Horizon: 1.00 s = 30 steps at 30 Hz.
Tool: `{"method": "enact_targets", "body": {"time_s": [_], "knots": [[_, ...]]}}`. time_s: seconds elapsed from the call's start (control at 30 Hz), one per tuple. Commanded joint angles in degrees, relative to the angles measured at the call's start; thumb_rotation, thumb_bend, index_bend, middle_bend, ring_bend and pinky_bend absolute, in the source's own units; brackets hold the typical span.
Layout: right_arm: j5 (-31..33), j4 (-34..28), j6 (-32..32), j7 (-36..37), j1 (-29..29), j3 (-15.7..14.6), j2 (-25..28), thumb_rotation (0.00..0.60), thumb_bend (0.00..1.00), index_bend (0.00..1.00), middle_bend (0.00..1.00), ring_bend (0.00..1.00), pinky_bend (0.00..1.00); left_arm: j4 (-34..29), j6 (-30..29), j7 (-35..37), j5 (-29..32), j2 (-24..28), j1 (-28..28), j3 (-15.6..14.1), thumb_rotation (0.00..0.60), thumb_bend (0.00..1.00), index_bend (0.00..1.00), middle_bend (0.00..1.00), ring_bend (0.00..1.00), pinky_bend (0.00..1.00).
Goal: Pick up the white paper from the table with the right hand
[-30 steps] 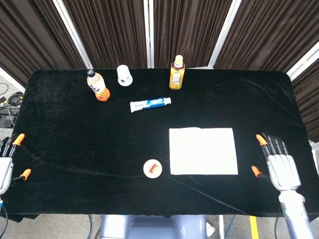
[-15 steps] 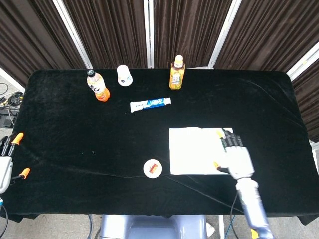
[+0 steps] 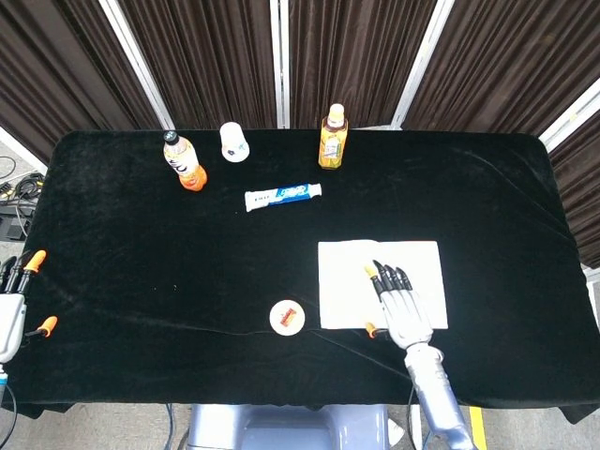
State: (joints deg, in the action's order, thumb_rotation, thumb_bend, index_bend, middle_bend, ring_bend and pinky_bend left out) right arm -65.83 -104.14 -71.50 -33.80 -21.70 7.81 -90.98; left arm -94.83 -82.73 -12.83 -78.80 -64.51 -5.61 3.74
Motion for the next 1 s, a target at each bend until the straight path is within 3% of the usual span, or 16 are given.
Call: {"method": "enact_targets", "body": {"time_s": [0.03, 0.27, 1.0], "knots": [[0.01, 0.17, -0.03, -0.85, -0.18, -0.98, -1.06, 0.600, 0.15, 0.00, 0.00, 0.00, 0.00, -0.02, 0.02, -0.05, 0.00, 0.00, -0.02, -0.01, 0.600, 0.23, 0.00, 0.00, 0.00, 0.00], [0.37, 2.10, 0.27, -2.14, -0.73, -2.41, -4.14, 0.600, 0.15, 0.00, 0.00, 0.00, 0.00, -0.27, -0.18, 0.16, -0.09, 0.10, 0.06, -0.04, 0.600, 0.23, 0.00, 0.00, 0.00, 0.00], [0.74, 11.15, 1.72, 0.90, -2.55, -1.32, -11.04, 0.600, 0.14, 0.00, 0.00, 0.00, 0.00, -0.79, 0.52, 0.08, 1.52, 0.71, -0.06, 0.32, 0.600, 0.24, 0.00, 0.00, 0.00, 0.00]]}}
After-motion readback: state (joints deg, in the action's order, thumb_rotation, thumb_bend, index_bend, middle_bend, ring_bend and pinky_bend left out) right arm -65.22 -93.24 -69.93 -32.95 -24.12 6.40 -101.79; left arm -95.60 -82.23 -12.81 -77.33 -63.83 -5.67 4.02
